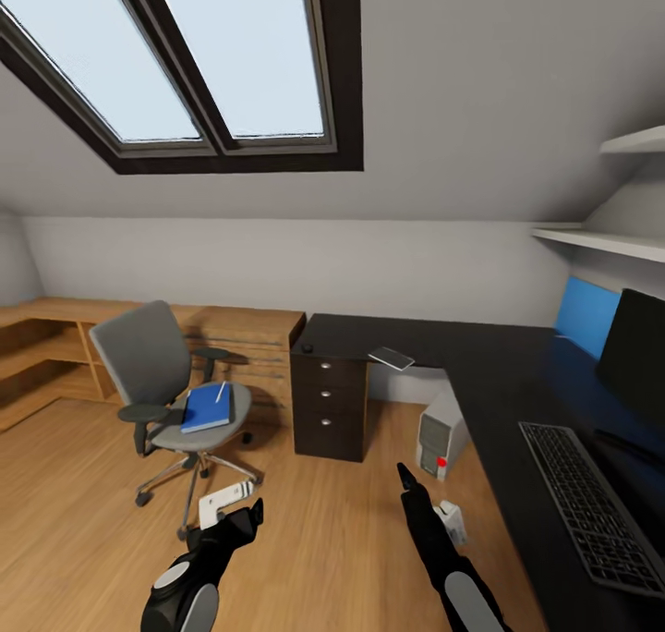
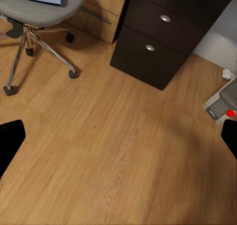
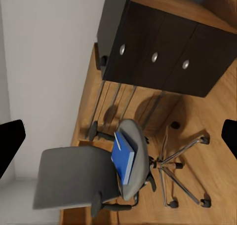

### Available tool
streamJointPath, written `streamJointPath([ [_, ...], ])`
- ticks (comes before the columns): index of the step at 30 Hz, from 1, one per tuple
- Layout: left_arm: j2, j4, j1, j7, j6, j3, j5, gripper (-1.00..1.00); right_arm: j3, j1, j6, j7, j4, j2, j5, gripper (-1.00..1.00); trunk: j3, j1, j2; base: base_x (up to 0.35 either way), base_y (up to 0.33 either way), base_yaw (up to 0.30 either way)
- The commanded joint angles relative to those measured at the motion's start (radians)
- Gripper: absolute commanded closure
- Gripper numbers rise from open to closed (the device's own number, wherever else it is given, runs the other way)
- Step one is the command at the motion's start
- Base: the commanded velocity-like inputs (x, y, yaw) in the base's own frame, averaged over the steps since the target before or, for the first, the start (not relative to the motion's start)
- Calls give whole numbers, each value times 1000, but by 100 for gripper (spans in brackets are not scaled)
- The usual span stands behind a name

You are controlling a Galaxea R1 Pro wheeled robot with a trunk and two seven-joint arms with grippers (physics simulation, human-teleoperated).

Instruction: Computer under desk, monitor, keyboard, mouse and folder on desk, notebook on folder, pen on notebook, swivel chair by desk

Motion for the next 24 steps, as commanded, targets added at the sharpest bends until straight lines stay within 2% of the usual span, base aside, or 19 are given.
streamJointPath([
  [1,0,-1,-1,10,2,-5,10,-100,2,-1,-7,1,0,-1,-11,-100,-1,1,-1,319,0,255],
  [5,1,0,-1,11,2,-9,10,-100,-2,-1,-6,1,0,-2,-10,-100,2,1,-1,320,0,191],
  [13,1,0,-1,12,1,-10,10,-100,-3,-1,-5,-1,10,-4,-3,-100,2,1,-1,321,0,22],
  [15,1,0,-1,12,1,-10,10,-100,-3,-1,-6,-10,13,-4,11,-100,2,1,-1,321,0,2],
  [18,1,1,-1,12,1,-10,11,-100,-2,-12,-6,-74,15,-4,80,-100,2,1,-1,321,0,1],
  [22,0,6,-1,12,-1,-10,10,-100,24,-96,15,-318,19,8,328,-100,2,1,-1,321,0,0],
  [23,0,6,-1,12,-1,-10,10,-100,29,-108,22,-342,19,12,354,-100,2,1,-1,321,0,0],
  [24,0,7,-1,12,-2,-10,9,-100,39,-135,42,-382,20,20,398,-100,2,1,-1,321,0,0],
])
